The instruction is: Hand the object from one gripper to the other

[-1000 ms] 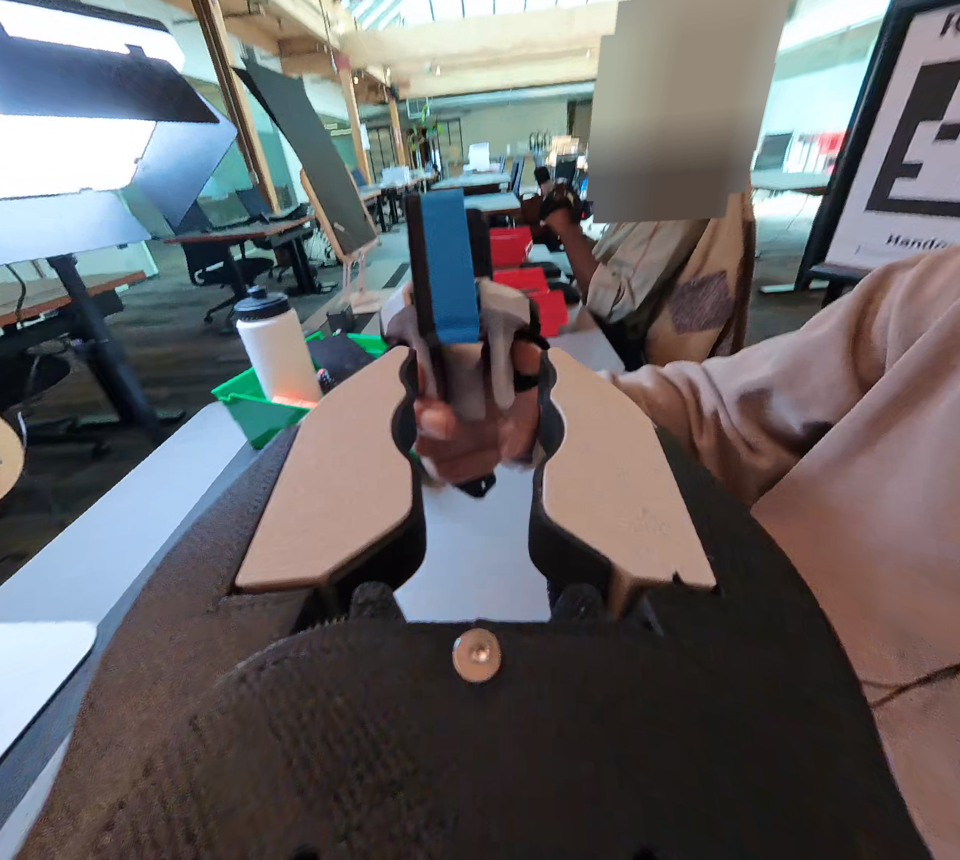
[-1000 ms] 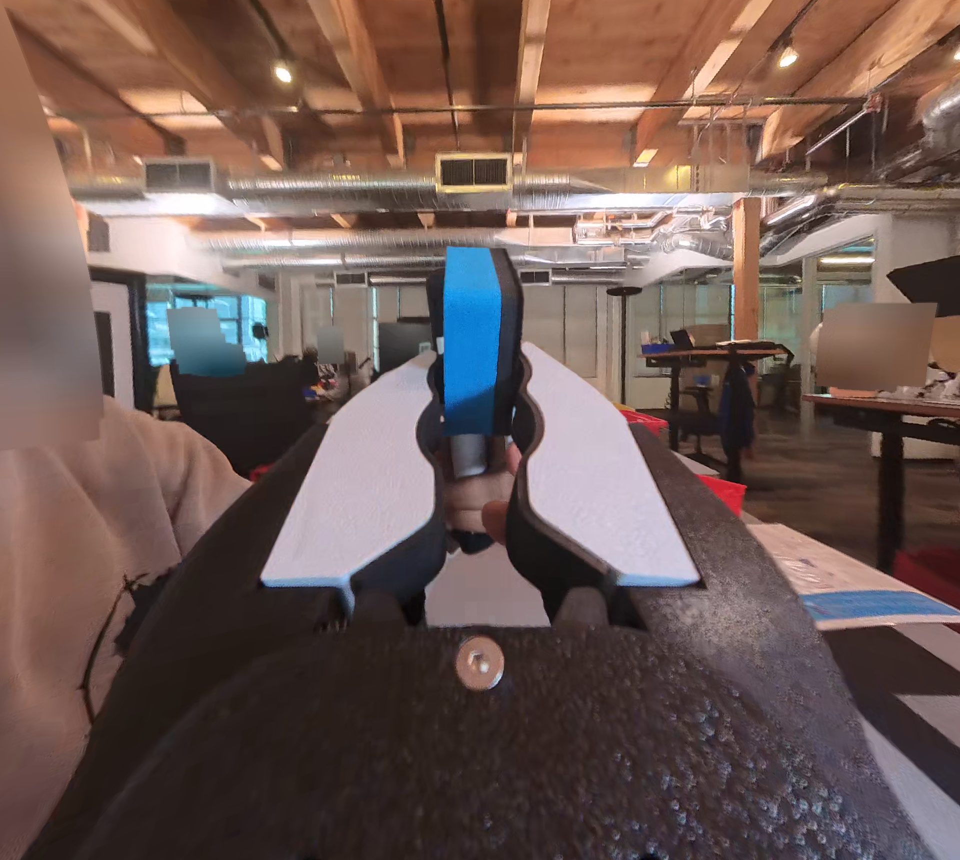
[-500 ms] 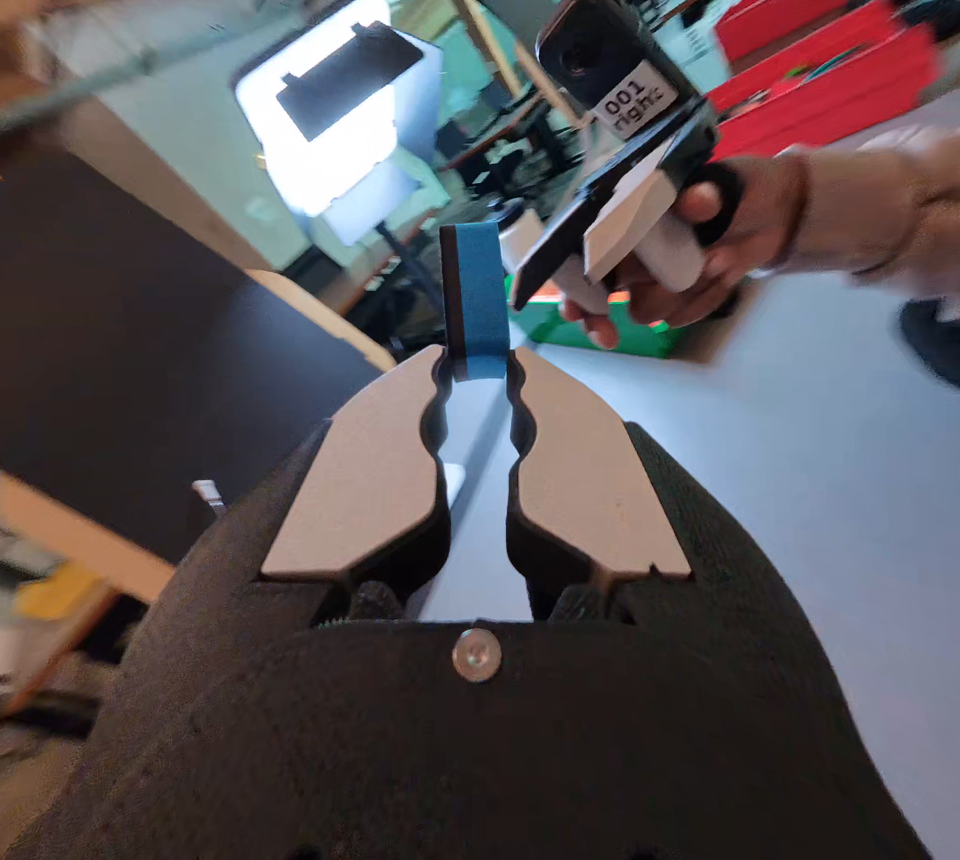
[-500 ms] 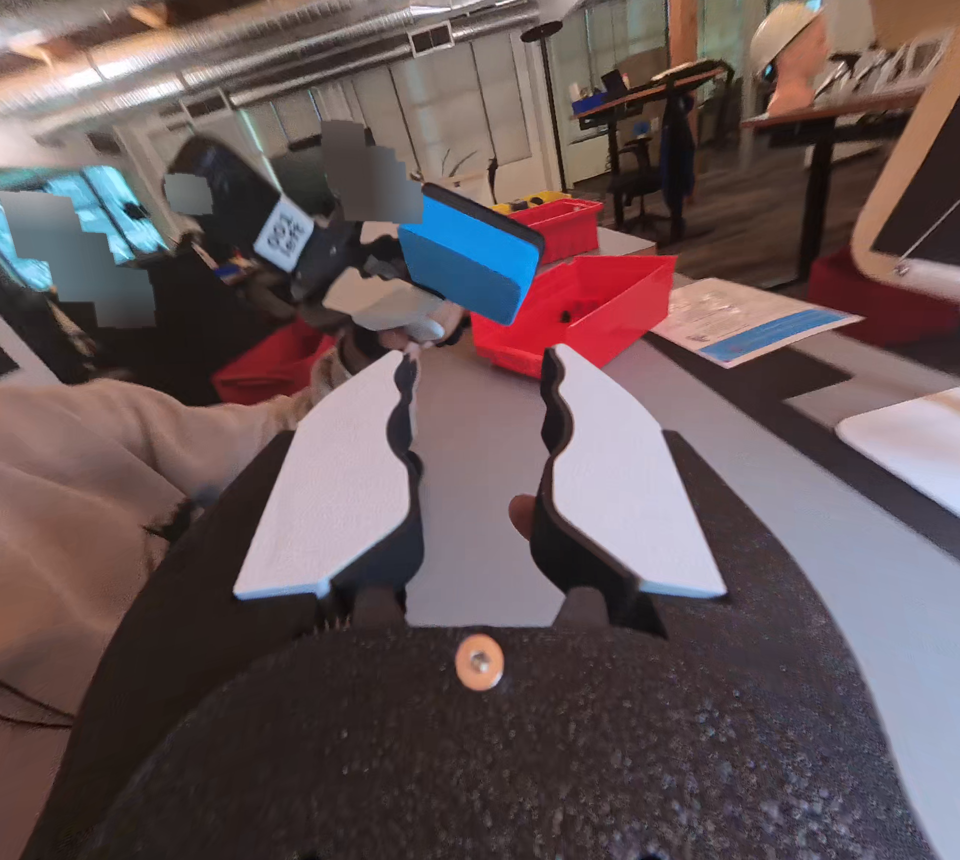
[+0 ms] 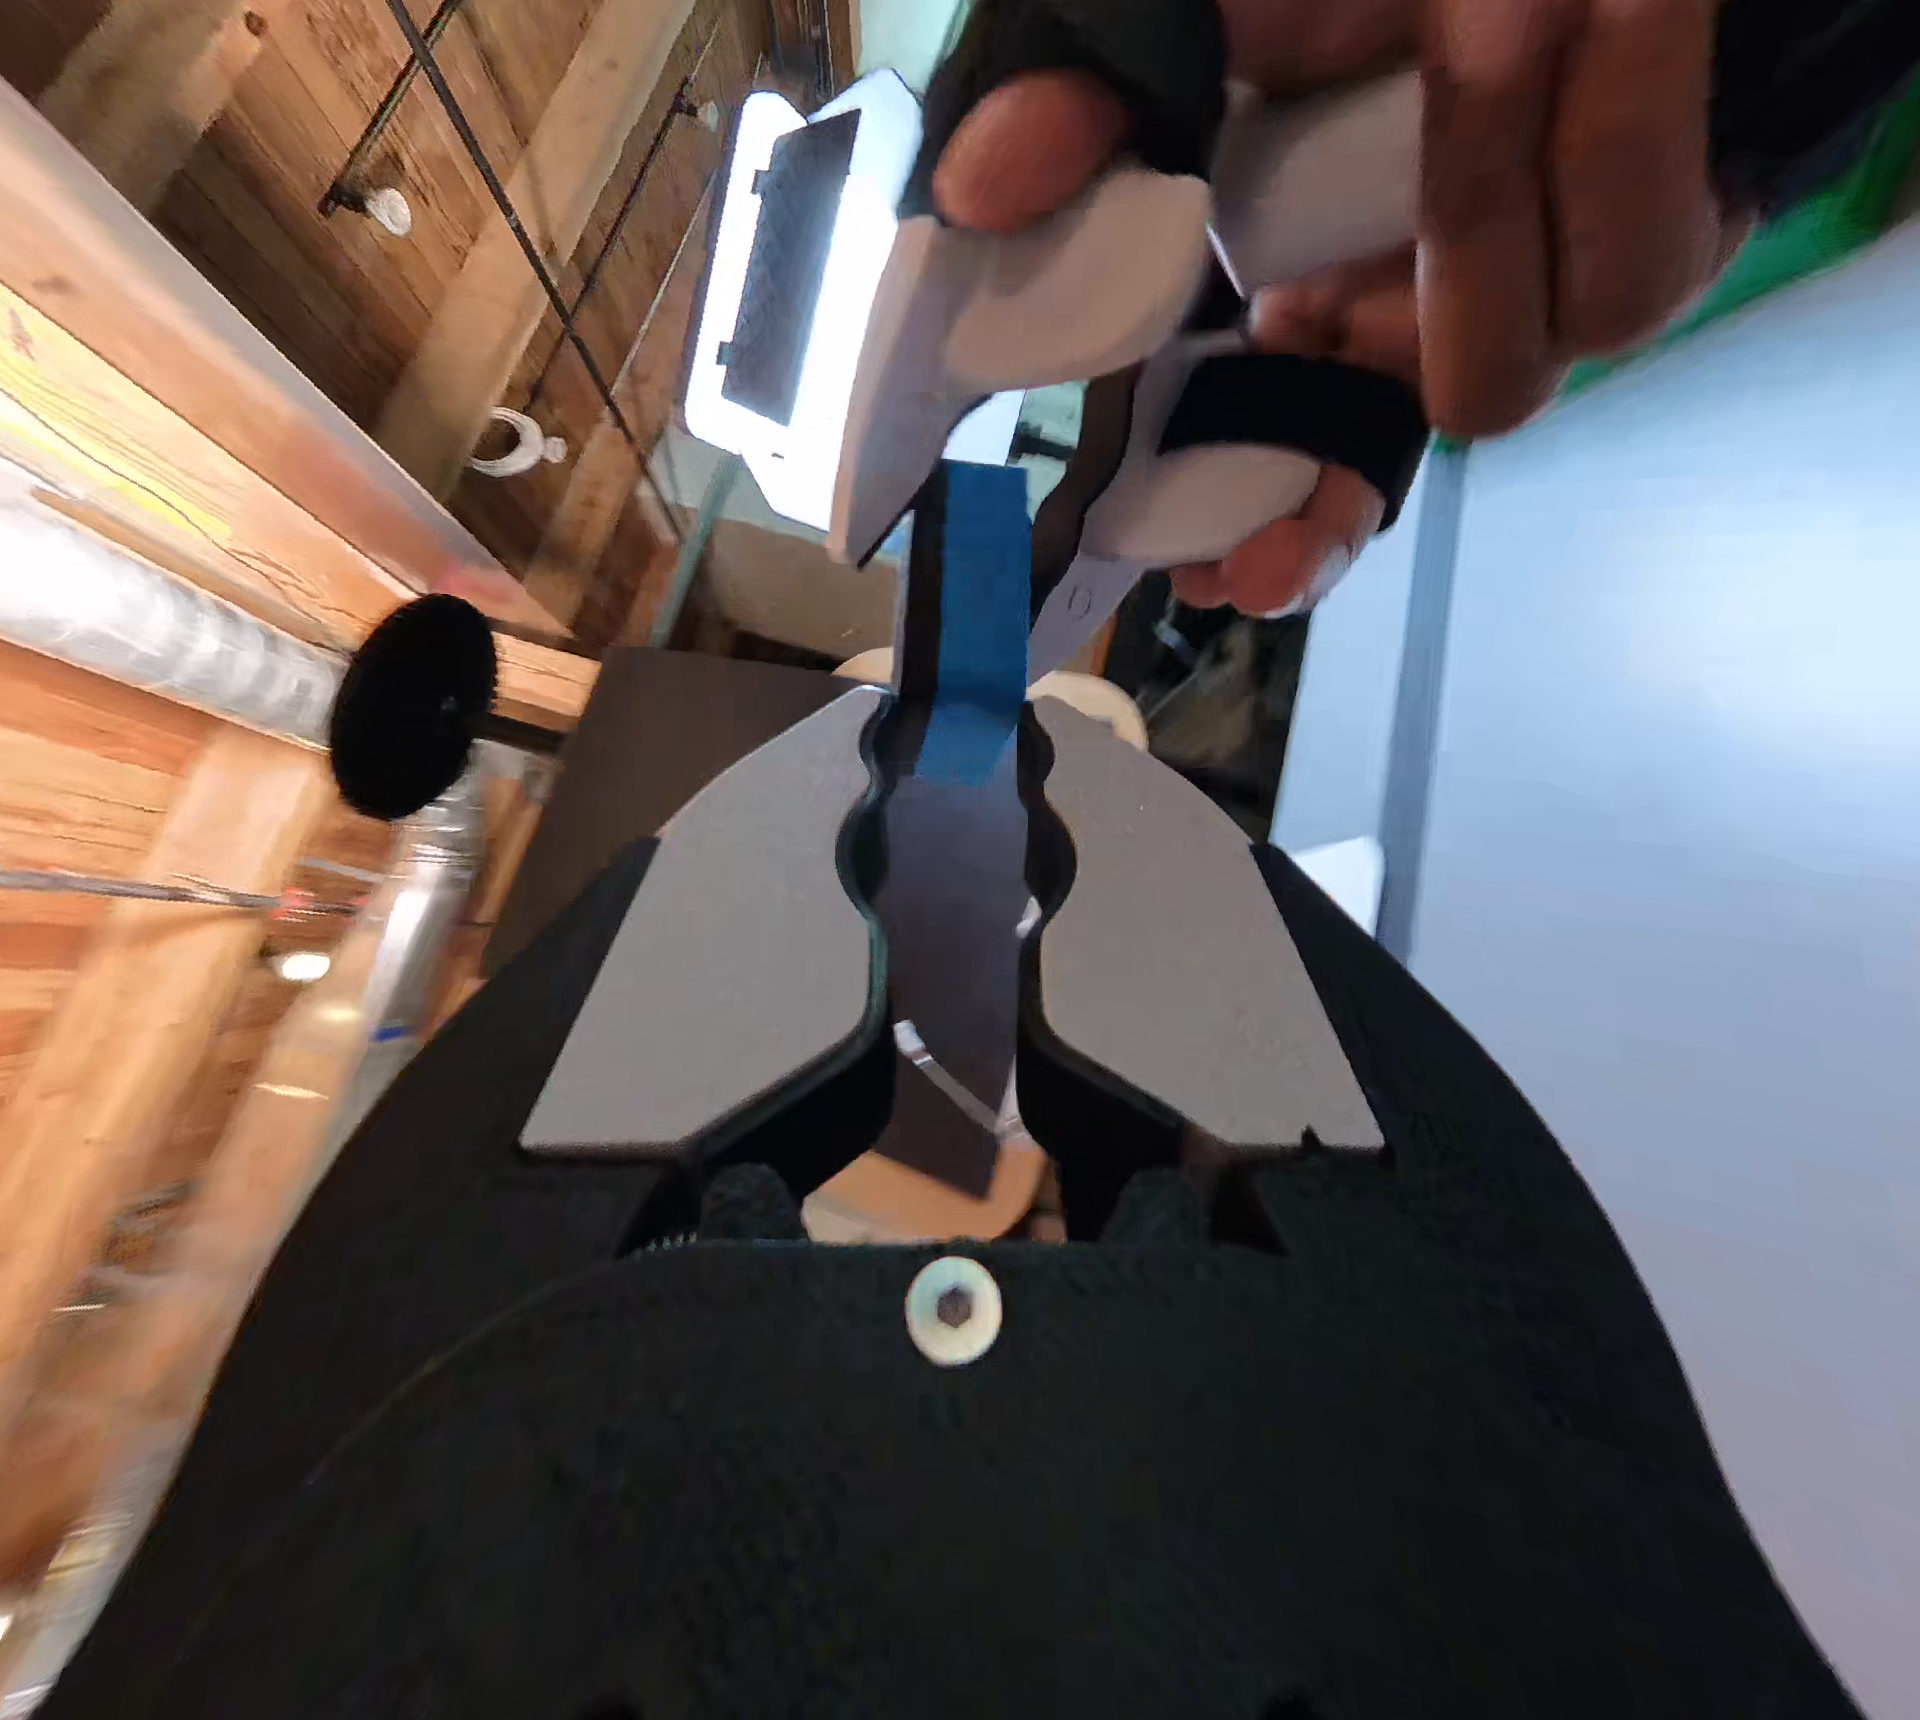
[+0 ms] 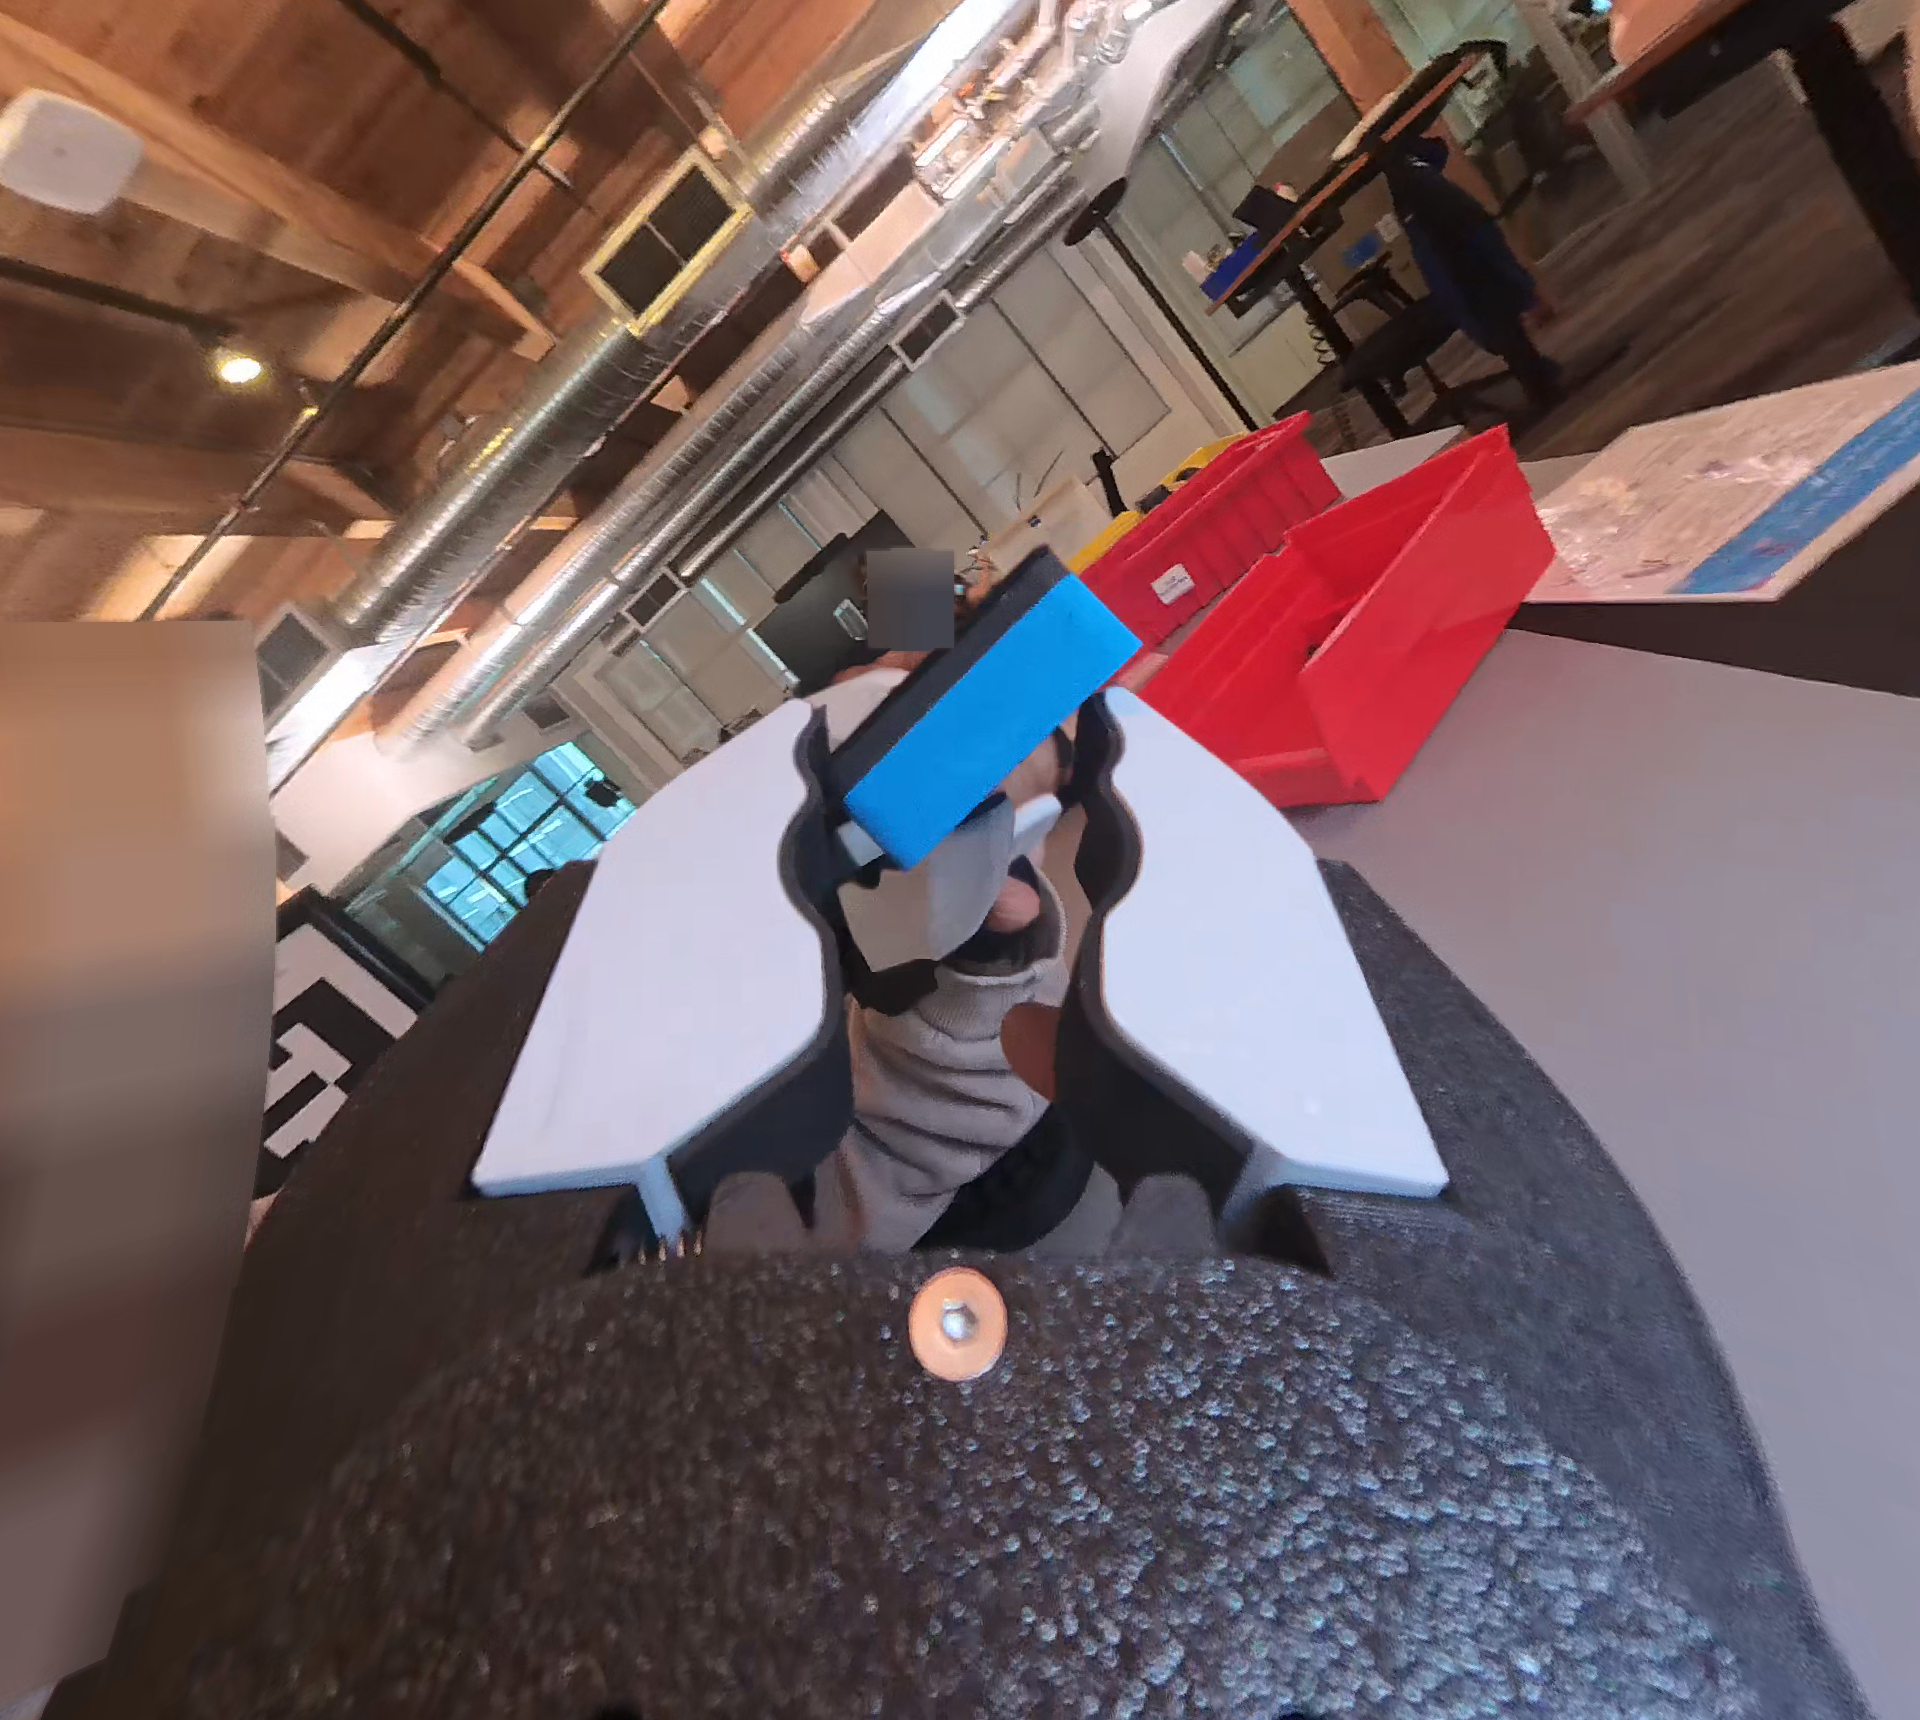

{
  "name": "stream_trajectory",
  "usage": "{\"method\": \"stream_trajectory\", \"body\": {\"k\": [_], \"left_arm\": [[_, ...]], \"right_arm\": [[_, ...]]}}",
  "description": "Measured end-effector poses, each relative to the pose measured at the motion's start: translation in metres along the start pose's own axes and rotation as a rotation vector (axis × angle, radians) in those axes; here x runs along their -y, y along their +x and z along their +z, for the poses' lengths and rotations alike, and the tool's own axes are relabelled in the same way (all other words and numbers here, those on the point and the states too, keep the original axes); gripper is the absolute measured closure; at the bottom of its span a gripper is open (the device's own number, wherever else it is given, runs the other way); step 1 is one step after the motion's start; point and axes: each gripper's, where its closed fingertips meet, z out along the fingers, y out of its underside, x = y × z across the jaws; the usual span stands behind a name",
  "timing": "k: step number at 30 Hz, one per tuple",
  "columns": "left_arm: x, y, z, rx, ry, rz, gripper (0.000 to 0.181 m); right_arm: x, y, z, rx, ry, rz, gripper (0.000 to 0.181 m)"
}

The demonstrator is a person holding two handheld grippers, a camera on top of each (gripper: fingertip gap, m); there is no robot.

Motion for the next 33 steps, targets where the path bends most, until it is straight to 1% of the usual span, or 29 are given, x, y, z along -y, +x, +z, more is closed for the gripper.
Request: {"method": "stream_trajectory", "body": {"k": [1, 2, 3, 4, 6, 7, 8, 10, 12, 13, 14, 15, 17, 19, 20, 21, 22, 23, 25, 27, 28, 30, 31, 33], "left_arm": [[0.002, -0.004, -0.001, -0.030, 0.046, -0.153, 0.157], [0.004, -0.010, -0.002, -0.077, 0.092, -0.337, 0.147], [0.007, -0.016, -0.004, -0.145, 0.147, -0.551, 0.136], [0.014, -0.022, -0.008, -0.240, 0.225, -0.780, 0.132], [0.023, -0.039, -0.017, -0.409, 0.387, -1.197, 0.133], [0.024, -0.043, -0.020, -0.477, 0.436, -1.335, 0.134], [0.025, -0.041, -0.020, -0.547, 0.453, -1.432, 0.136], [0.031, -0.030, -0.020, -0.698, 0.447, -1.554, 0.135], [0.046, -0.024, -0.025, -0.833, 0.503, -1.612, 0.137], [0.053, -0.021, -0.028, -0.881, 0.520, -1.608, 0.142], [0.057, -0.017, -0.029, -0.893, 0.509, -1.582, 0.152], [0.057, -0.013, -0.027, -0.865, 0.479, -1.534, 0.160], [0.053, -0.012, -0.025, -0.771, 0.436, -1.390, 0.160], [0.044, -0.015, -0.023, -0.615, 0.383, -1.182, 0.160], [0.040, -0.018, -0.023, -0.533, 0.361, -1.054, 0.160], [0.036, -0.021, -0.023, -0.447, 0.338, -0.929, 0.160], [0.033, -0.024, -0.024, -0.372, 0.317, -0.811, 0.160], [0.030, -0.027, -0.024, -0.302, 0.297, -0.693, 0.160], [0.025, -0.029, -0.026, -0.172, 0.265, -0.445, 0.160], [0.020, -0.027, -0.027, -0.082, 0.225, -0.210, 0.161], [0.016, -0.023, -0.026, -0.052, 0.191, -0.095, 0.160], [0.013, -0.014, -0.023, -0.009, 0.151, 0.093, 0.160], [0.016, -0.009, -0.023, 0.000, 0.162, 0.146, 0.160], [0.017, -0.004, -0.020, 0.013, 0.150, 0.214, 0.158]], "right_arm": [[0.004, -0.006, -0.002, 0.053, 0.020, -0.026, 0.144], [0.010, -0.015, -0.006, 0.117, 0.048, -0.059, 0.145], [0.012, -0.024, -0.009, 0.178, 0.044, -0.092, 0.146], [0.010, -0.032, -0.013, 0.223, 0.021, -0.123, 0.146], [0.010, -0.044, -0.017, 0.263, 0.022, -0.244, 0.147], [0.007, -0.051, -0.019, 0.280, 0.013, -0.324, 0.147], [0.001, -0.057, -0.019, 0.296, -0.005, -0.411, 0.147], [-0.009, -0.062, -0.019, 0.270, -0.037, -0.604, 0.147], [-0.018, -0.062, -0.017, 0.220, -0.084, -0.773, 0.148], [-0.023, -0.062, -0.017, 0.206, -0.115, -0.823, 0.148], [-0.026, -0.063, -0.016, 0.192, -0.143, -0.859, 0.148], [-0.027, -0.064, -0.016, 0.174, -0.152, -0.892, 0.149], [-0.022, -0.057, -0.017, 0.088, -0.173, -0.953, 0.154], [-0.011, -0.044, -0.018, -0.040, -0.188, -0.969, 0.149], [-0.007, -0.040, -0.019, -0.073, -0.195, -0.917, 0.145], [-0.006, -0.038, -0.021, -0.076, -0.220, -0.824, 0.136], [-0.010, -0.039, -0.022, -0.042, -0.257, -0.707, 0.127], [-0.014, -0.043, -0.023, 0.005, -0.287, -0.584, 0.122], [-0.016, -0.049, -0.023, 0.085, -0.292, -0.402, 0.119], [-0.017, -0.049, -0.017, 0.111, -0.273, -0.270, 0.116], [-0.018, -0.047, -0.013, 0.112, -0.265, -0.224, 0.115], [-0.024, -0.035, -0.005, 0.058, -0.263, -0.187, 0.112], [-0.027, -0.028, -0.001, 0.026, -0.268, -0.186, 0.113], [-0.030, -0.024, 0.003, 0.024, -0.250, -0.187, 0.123]]}}
